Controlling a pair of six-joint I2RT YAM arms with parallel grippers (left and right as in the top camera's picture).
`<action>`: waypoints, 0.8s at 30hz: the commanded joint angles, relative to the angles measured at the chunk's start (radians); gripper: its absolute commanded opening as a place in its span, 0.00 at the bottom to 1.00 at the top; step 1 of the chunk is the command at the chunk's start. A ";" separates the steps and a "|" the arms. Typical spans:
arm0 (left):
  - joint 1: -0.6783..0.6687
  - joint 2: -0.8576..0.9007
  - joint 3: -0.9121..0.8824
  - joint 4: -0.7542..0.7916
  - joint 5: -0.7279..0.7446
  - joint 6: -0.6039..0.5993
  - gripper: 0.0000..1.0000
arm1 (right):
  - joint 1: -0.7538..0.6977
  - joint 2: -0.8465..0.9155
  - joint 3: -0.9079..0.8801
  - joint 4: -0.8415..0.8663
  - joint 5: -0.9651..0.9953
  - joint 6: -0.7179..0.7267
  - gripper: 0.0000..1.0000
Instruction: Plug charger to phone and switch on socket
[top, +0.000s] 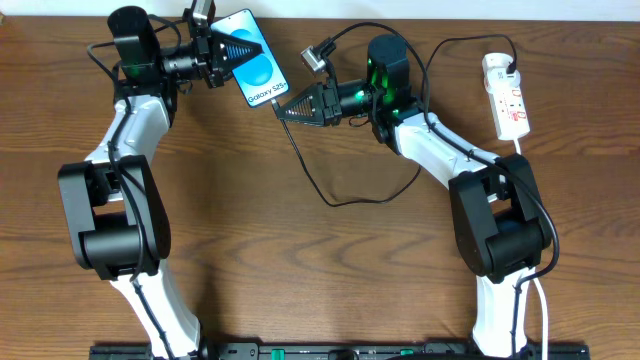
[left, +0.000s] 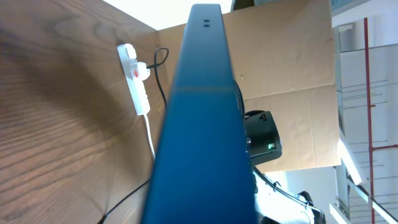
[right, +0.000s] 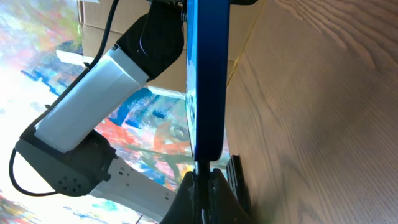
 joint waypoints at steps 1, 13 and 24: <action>-0.013 -0.033 -0.003 0.009 0.030 0.035 0.08 | -0.008 0.003 0.002 0.004 0.031 -0.018 0.01; -0.027 -0.033 -0.003 0.009 0.030 0.036 0.07 | -0.008 0.003 0.002 0.004 0.031 -0.018 0.01; -0.027 -0.033 -0.003 0.008 0.030 0.028 0.07 | -0.008 0.003 0.002 0.004 0.031 -0.018 0.01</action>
